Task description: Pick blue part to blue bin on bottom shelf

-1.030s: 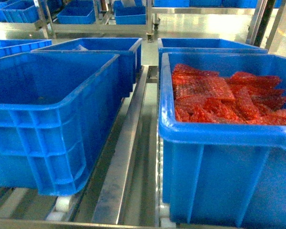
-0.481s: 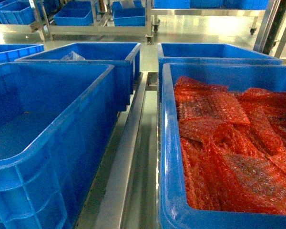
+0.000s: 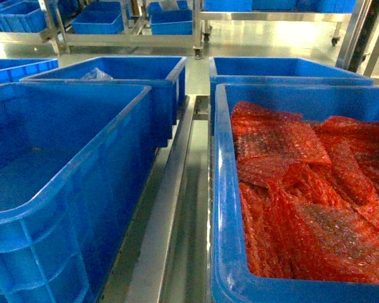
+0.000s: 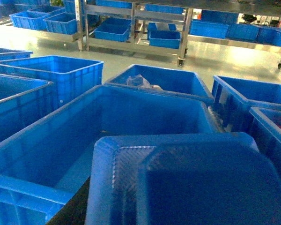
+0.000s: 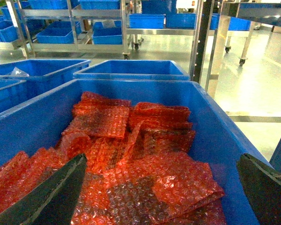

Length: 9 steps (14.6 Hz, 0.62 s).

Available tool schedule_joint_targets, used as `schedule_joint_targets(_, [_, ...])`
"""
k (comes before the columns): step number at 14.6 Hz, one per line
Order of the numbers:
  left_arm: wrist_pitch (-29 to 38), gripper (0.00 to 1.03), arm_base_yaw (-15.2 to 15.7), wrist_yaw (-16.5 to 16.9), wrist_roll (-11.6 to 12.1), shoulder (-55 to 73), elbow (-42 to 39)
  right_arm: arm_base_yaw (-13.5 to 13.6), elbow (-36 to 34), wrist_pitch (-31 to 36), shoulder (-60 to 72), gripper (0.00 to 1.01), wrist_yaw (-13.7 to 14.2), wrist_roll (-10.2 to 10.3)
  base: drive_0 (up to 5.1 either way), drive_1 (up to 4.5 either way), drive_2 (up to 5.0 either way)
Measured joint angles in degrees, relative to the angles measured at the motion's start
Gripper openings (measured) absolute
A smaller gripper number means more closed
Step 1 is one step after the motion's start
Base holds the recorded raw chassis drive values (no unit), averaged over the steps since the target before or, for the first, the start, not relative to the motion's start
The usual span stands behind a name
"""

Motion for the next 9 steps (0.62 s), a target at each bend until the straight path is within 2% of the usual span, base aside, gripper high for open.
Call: schedule_joint_targets(9, [0.0, 0.43, 0.0, 0.0, 0.0, 0.0, 0.0, 0.0, 0.0, 0.0, 0.0, 0.98, 0.0, 0.0, 0.0, 0.00, 0.0])
